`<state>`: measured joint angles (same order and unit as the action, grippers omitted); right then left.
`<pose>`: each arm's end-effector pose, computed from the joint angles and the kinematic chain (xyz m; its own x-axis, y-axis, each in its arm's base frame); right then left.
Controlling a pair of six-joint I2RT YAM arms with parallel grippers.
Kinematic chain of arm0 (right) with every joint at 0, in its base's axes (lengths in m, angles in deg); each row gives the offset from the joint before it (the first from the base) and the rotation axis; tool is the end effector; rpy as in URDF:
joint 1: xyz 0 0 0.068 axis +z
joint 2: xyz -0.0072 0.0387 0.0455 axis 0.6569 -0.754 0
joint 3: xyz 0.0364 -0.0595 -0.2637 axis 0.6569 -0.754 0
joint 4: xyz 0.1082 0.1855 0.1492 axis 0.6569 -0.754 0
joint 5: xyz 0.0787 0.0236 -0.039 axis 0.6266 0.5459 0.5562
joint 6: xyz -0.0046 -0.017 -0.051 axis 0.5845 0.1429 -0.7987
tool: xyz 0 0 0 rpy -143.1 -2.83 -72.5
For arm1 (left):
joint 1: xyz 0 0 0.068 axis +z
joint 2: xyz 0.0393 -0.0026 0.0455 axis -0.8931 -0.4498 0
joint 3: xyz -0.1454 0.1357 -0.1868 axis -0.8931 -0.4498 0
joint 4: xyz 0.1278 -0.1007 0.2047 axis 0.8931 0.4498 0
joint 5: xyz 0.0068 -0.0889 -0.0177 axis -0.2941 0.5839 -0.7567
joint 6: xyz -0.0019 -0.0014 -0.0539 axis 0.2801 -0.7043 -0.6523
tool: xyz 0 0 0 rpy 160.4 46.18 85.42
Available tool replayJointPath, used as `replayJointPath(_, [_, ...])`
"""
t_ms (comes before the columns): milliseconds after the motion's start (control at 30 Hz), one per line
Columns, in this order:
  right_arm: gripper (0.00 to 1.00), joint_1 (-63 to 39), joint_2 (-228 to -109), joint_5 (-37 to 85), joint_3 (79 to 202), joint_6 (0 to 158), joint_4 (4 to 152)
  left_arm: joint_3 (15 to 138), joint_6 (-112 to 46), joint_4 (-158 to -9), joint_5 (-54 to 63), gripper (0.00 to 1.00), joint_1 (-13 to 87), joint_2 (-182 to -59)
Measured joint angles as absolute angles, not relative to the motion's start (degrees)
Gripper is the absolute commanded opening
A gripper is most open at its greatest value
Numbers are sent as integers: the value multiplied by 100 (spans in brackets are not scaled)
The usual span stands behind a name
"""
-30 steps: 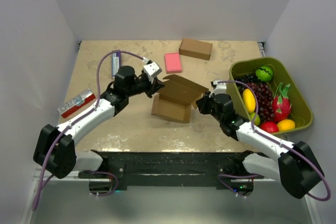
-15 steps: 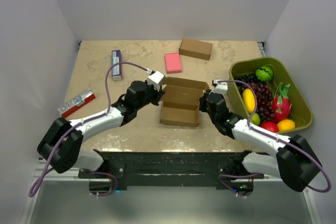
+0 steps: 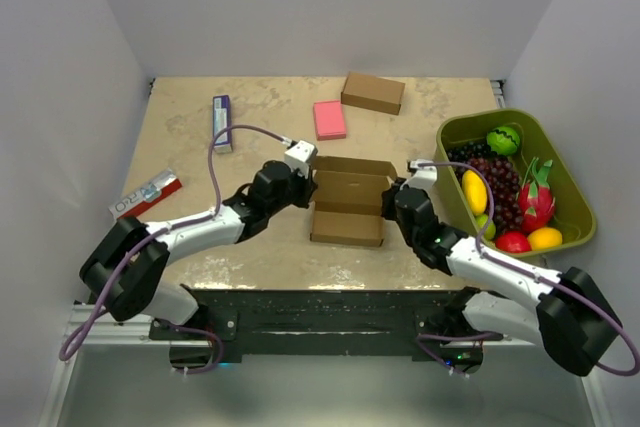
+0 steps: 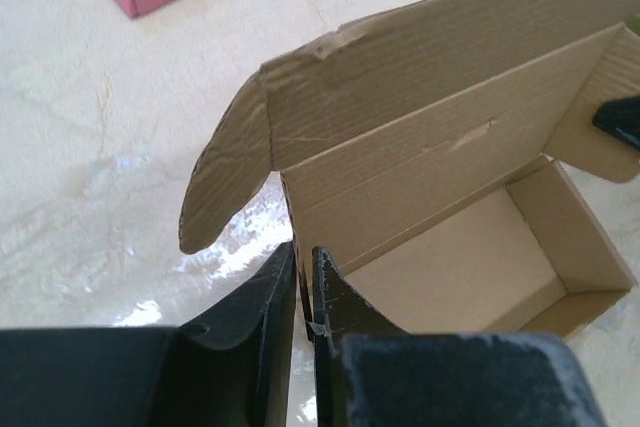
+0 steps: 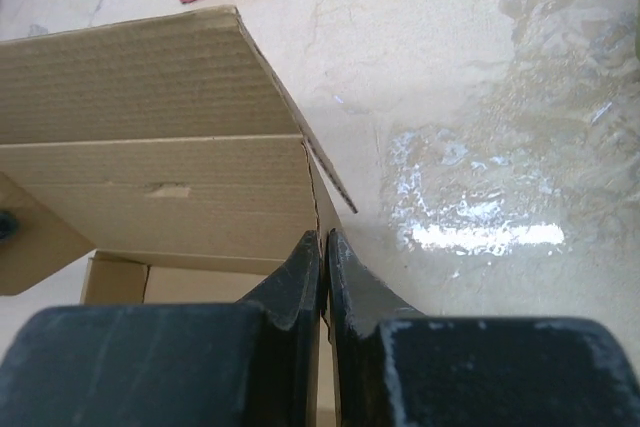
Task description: Fold the paper box
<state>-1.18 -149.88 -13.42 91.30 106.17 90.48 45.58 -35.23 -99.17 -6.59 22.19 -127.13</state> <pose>0.1853 0.1321 0.2083 -0.3818 0.3137 -0.8694 -0.0019 0.9404 0.3401 0.2338 -0.2014 0.2161 -0.4397 0.0607 -0.8961 0.5318 0.8216 -0.2053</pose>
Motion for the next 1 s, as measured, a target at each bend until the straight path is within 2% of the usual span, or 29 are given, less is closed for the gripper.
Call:
replayJointPath(367, [8,247,-14295,-1715,8592,10921,9065,4558,-4419,-9884,-1561,15,1725,-12890])
replayJointPath(767, [22,470,-13780,-1899,8424,11227,8676,4191,-4887,-10041,-2130,11,1200,-12892])
replayJointPath(833, [19,496,-13753,-1899,8424,11255,8641,4128,-4917,-10019,-2167,10,1124,-12892])
replayJointPath(867, [13,509,-13753,-1899,8424,11266,8637,4117,-4917,-9991,-2189,9,1093,-12892])
replayJointPath(1000, [6,518,-13760,-1945,8424,11249,8615,4108,-4880,-9971,-2267,5,1069,-12892])
